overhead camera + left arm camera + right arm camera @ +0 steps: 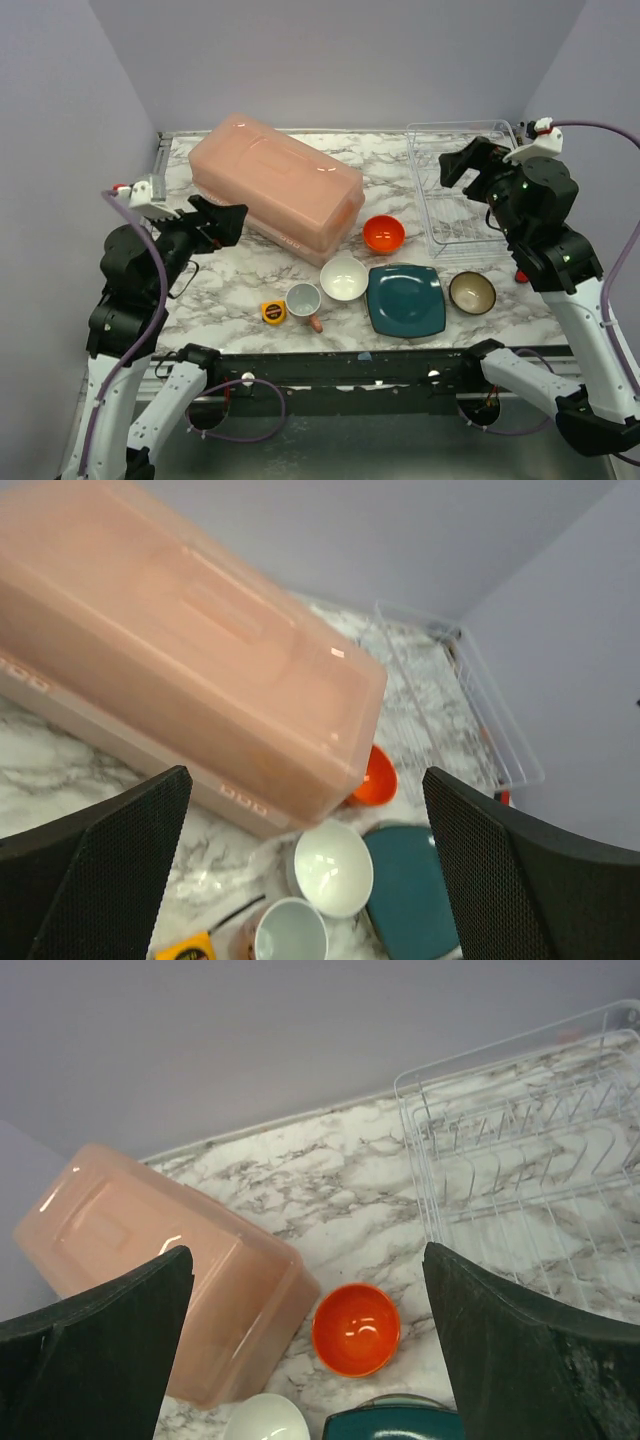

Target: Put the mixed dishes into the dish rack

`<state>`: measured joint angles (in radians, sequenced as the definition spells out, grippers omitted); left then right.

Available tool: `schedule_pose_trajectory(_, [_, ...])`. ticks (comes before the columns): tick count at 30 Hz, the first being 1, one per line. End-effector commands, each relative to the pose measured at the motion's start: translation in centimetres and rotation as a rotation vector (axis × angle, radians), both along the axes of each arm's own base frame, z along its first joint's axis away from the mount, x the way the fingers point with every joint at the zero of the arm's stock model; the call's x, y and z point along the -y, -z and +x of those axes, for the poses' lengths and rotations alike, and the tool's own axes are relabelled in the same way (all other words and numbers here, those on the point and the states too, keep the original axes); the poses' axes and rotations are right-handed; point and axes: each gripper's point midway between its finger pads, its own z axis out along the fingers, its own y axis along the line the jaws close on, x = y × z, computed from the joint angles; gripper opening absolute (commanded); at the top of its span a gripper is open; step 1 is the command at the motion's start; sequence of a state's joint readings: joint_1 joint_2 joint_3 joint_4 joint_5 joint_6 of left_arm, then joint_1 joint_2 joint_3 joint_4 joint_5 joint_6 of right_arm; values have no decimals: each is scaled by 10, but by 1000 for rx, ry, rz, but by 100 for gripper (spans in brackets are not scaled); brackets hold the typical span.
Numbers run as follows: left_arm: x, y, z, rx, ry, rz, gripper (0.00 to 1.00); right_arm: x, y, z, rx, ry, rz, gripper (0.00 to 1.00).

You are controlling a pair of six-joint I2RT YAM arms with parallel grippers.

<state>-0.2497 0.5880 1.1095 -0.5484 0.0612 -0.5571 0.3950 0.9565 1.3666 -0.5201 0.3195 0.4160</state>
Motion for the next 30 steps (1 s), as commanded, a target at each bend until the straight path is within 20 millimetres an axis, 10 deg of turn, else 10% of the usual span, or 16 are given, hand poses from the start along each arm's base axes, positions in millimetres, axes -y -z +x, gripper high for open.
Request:
schedule_pose_trajectory(1, [33, 56, -5, -211, 192, 12, 98, -3, 16, -5, -38, -28, -10, 100])
schedule_pose_trajectory(21, [122, 126, -35, -376, 613, -114, 90, -52, 130, -15, -315, -281, 4, 100])
schedule_pose_trajectory(30, [125, 177, -44, -482, 481, 244, 84, -53, 158, -23, -398, -304, -18, 100])
